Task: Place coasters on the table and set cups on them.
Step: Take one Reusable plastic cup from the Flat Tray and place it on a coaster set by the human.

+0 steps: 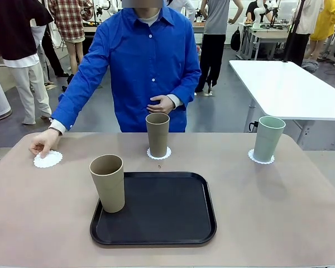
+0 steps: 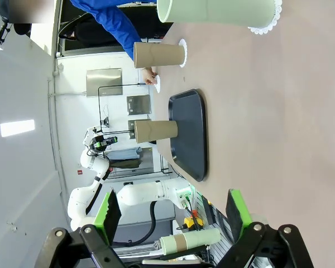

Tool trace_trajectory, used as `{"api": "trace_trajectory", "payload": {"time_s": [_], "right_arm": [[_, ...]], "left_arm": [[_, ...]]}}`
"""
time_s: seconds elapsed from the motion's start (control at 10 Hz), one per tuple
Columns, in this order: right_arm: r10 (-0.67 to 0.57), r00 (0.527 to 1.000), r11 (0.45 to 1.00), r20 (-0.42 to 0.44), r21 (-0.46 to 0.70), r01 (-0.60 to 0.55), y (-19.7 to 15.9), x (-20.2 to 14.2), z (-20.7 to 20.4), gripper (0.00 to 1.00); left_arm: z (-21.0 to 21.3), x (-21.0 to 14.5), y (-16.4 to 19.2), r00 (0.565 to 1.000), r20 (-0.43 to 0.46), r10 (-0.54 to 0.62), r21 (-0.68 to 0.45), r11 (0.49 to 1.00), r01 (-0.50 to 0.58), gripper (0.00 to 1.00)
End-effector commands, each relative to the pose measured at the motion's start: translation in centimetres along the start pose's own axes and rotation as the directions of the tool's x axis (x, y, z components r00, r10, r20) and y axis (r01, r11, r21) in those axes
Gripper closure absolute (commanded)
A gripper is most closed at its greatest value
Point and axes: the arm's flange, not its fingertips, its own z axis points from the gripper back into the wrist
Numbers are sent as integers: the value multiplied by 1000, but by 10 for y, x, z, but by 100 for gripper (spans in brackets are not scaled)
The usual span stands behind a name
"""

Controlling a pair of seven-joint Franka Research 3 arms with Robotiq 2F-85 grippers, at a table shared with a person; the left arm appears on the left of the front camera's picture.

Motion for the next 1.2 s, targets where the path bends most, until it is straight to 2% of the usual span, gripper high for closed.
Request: {"api": "trace_trajectory", "payload": {"time_s": [0.0, 1.1], "right_arm": [[1, 1000, 1000, -3, 7, -1, 1, 0, 1, 0], [1, 1000, 1000, -3, 7, -1, 1, 0, 1, 0]], "left_arm": [[1, 0, -1, 1000, 10, -13, -20, 1000, 14, 0], [1, 0, -1, 1000, 10, -13, -20, 1000, 14, 0]]}}
